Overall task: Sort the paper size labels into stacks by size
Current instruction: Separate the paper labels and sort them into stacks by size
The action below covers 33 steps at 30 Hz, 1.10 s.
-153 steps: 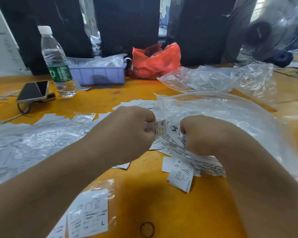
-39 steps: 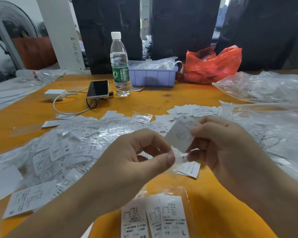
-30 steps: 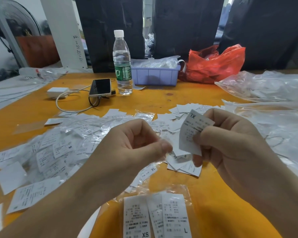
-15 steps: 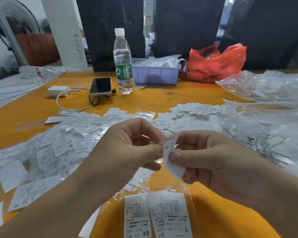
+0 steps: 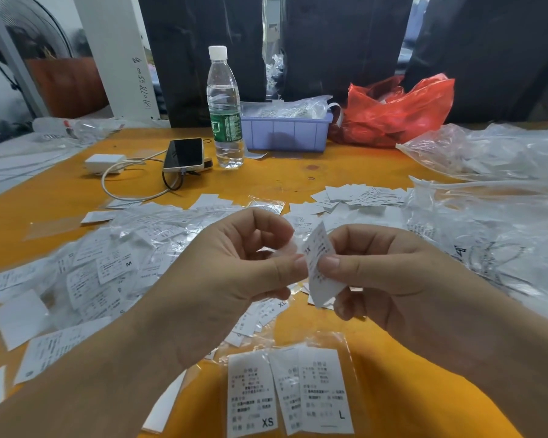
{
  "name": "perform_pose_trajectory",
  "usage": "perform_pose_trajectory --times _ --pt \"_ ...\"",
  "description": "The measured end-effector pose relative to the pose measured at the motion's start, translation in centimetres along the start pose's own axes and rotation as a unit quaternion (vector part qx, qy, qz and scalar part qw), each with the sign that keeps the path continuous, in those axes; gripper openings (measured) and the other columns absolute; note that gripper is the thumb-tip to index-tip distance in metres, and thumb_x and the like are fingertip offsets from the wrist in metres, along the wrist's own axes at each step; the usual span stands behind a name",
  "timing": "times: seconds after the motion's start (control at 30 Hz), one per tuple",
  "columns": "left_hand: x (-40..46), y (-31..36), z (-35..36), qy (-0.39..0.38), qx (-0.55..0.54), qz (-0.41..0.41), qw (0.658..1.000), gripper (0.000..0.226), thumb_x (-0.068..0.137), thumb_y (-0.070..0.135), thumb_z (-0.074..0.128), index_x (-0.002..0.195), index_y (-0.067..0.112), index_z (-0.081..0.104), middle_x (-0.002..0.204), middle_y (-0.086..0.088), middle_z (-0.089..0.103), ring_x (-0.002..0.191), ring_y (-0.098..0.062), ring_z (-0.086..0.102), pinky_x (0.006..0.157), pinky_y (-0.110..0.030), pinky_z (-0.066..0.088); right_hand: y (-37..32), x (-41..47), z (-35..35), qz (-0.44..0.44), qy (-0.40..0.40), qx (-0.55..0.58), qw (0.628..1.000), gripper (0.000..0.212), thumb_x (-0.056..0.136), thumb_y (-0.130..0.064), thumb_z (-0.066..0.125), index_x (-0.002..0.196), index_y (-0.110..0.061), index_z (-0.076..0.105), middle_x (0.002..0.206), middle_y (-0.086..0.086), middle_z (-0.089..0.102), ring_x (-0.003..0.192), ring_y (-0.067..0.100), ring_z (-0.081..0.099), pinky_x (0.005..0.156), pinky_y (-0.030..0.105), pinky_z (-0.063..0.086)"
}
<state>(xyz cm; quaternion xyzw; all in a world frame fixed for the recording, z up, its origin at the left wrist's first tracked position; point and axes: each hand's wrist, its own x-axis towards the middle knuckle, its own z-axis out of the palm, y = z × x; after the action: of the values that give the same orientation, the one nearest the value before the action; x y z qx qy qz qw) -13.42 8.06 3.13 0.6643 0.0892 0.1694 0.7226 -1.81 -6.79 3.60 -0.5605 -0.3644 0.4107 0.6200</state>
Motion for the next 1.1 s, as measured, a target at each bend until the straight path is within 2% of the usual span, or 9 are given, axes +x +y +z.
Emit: perform_pose_trajectory --times 0.13,0.3,0.4,0.53,0.8,0.87,0.93,1.0,1.1 --pt "0.00 -0.03 0.10 0.009 0.050 0.021 0.998 0.033 0.045 0.027 0.087 0.072 0.030 0.069 0.091 -0.011 0.074 0.084 -0.027 0.072 0.063 -0.027 0.058 0.17 0.09 -0.04 0.002 -0.008 0.042 0.999 0.005 0.074 -0.014 0.067 0.076 -0.010 0.067 0.084 0.013 0.072 0.070 0.018 0.065 0.059 0.027 0.054" --pt "-0.40 -0.05 0.25 0.021 0.146 0.034 0.989 0.046 0.048 0.036 0.090 0.088 0.031 0.069 0.095 -0.006 0.074 0.096 -0.031 0.070 0.083 -0.047 0.059 0.50 0.02 0.38 -0.023 0.011 0.021 0.999 0.002 0.073 -0.014 0.071 0.073 -0.015 0.072 0.073 0.011 0.069 0.061 0.018 0.064 0.056 0.026 0.053" --pt "-0.52 -0.06 0.37 0.005 0.151 0.027 0.988 0.040 0.054 0.024 0.089 0.089 0.032 0.070 0.091 -0.001 0.075 0.088 -0.022 0.073 0.077 -0.034 0.061 0.38 -0.04 0.37 -0.040 0.051 0.005 0.998 0.014 0.066 -0.014 0.082 0.072 -0.011 0.070 0.073 0.013 0.070 0.055 0.018 0.060 0.051 0.023 0.050" --pt "-0.50 -0.12 0.32 -0.007 0.158 0.014 0.987 0.041 0.056 0.020 0.085 0.092 0.034 0.071 0.085 0.001 0.075 0.076 -0.011 0.072 0.069 -0.022 0.057 0.24 -0.05 0.49 -0.061 0.080 0.005 0.995 0.017 0.061 -0.018 0.072 0.073 -0.007 0.067 0.077 0.017 0.071 0.053 0.018 0.055 0.048 0.021 0.048" --pt "-0.44 -0.10 0.14 -0.038 0.136 -0.002 0.990 0.043 0.054 0.030 0.089 0.094 0.032 0.072 0.075 0.003 0.071 0.062 -0.006 0.064 0.059 -0.020 0.054 0.13 -0.42 0.75 -0.130 0.099 -0.065 0.984 0.012 0.068 -0.020 0.069 0.074 -0.010 0.066 0.077 0.011 0.073 0.059 0.024 0.053 0.048 0.022 0.047" --pt "-0.38 -0.14 0.05 -0.058 0.099 -0.020 0.993 0.042 0.057 0.032 0.091 0.096 0.028 0.074 0.080 -0.004 0.070 0.059 -0.008 0.061 0.056 -0.021 0.052 -0.01 -0.37 0.79 -0.141 0.103 -0.061 0.983 0.006 0.075 -0.013 0.071 0.074 -0.010 0.066 0.075 0.011 0.073 0.057 0.022 0.052 0.048 0.022 0.046" --pt "-0.35 -0.04 -0.04 -0.073 0.030 -0.046 0.996 0.035 0.064 0.034 0.083 0.095 0.020 0.076 0.079 -0.009 0.065 0.051 -0.009 0.052 0.050 -0.020 0.047 -0.05 -0.29 0.71 -0.150 0.109 -0.064 0.980 0.014 0.078 -0.003 0.076 0.072 -0.013 0.067 0.074 0.011 0.072 0.056 0.020 0.052 0.048 0.022 0.045" --pt "-0.23 0.08 -0.19 -0.076 -0.007 -0.064 0.995 0.024 0.072 0.028 0.079 0.092 0.015 0.077 0.069 -0.004 0.062 0.044 -0.007 0.043 0.045 -0.018 0.042 -0.12 -0.29 0.76 -0.154 0.103 -0.060 0.981 0.010 0.073 -0.009 0.071 0.071 -0.018 0.069 0.075 0.010 0.073 0.057 0.021 0.052 0.048 0.022 0.045" --pt "-0.13 0.21 -0.28 -0.068 0.036 -0.068 0.995 0.024 0.073 0.026 0.073 0.091 0.011 0.077 0.063 -0.003 0.060 0.041 -0.007 0.040 0.040 -0.016 0.035 -0.04 -0.36 0.82 -0.159 0.101 -0.062 0.980 0.015 0.073 -0.005 0.076 0.071 -0.017 0.067 0.078 0.012 0.074 0.059 0.022 0.054 0.048 0.022 0.045"
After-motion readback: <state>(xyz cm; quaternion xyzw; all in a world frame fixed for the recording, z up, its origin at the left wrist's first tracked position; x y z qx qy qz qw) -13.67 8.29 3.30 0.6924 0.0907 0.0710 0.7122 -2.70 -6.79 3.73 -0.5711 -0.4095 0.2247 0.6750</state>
